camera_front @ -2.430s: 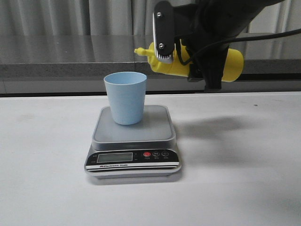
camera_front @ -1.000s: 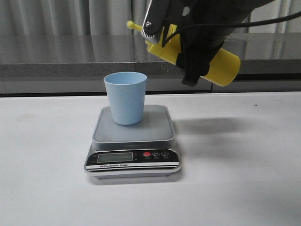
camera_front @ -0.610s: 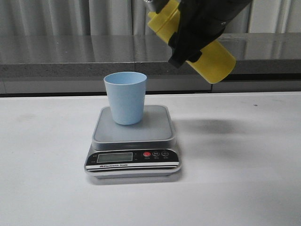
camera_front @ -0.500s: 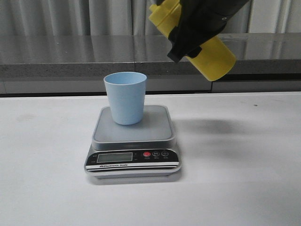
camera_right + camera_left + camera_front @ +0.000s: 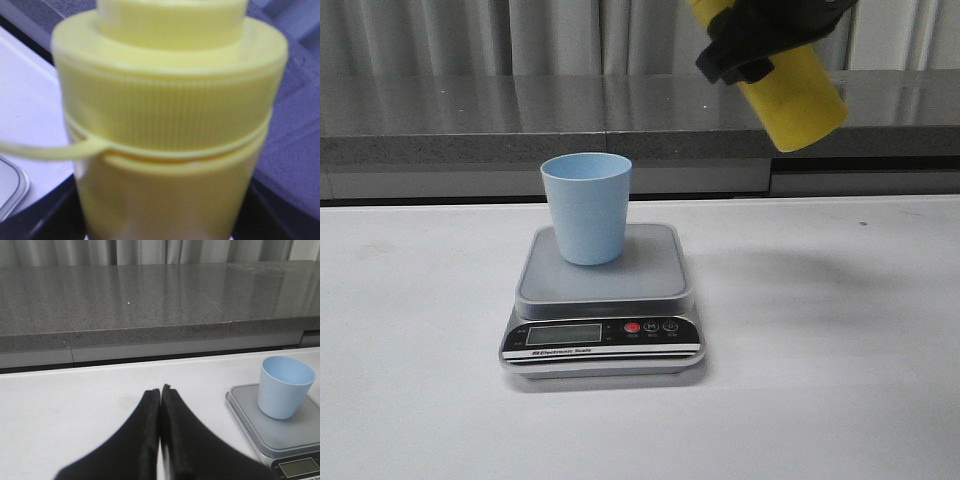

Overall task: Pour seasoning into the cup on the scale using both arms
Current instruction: 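Turn the bottle upright and carry it back beside the scale, then lower the yellow bottle onto the table with the right gripper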

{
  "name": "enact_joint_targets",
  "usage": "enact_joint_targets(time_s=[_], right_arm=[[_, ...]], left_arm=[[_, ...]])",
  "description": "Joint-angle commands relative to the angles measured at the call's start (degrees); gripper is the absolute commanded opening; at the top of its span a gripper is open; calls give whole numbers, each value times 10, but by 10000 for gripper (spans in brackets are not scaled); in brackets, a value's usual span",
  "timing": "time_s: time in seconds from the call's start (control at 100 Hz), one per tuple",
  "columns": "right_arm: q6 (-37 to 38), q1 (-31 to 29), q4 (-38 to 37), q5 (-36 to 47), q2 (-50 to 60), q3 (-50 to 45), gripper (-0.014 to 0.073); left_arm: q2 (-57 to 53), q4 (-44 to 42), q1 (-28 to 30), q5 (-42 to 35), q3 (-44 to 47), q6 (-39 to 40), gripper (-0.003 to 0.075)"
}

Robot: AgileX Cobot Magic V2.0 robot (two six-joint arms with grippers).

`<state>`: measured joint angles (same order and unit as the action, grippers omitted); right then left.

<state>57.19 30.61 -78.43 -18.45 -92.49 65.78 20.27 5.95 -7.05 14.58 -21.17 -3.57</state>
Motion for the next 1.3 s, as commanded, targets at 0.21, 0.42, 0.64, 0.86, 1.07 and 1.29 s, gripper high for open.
enact_joint_targets(time_s=[0.21, 0.42, 0.64, 0.86, 1.07, 1.29], right_arm=[[-27, -86, 139, 128, 93, -51, 265], [-160, -162, 288, 309, 132, -126, 265], [-297, -214, 444, 528, 138, -226, 265], [-356, -216, 467, 632, 130, -294, 265], [-365, -216, 467, 686, 70, -299, 265], [-390, -216, 468, 787, -22, -298, 265]], left_arm=[[3, 1, 1, -50, -16, 3, -20], [3, 1, 1, -50, -16, 3, -20], [3, 1, 1, -50, -16, 3, -20], [3, 1, 1, -50, -16, 3, -20], [3, 1, 1, -50, -16, 3, -20], [3, 1, 1, -50, -16, 3, -20]])
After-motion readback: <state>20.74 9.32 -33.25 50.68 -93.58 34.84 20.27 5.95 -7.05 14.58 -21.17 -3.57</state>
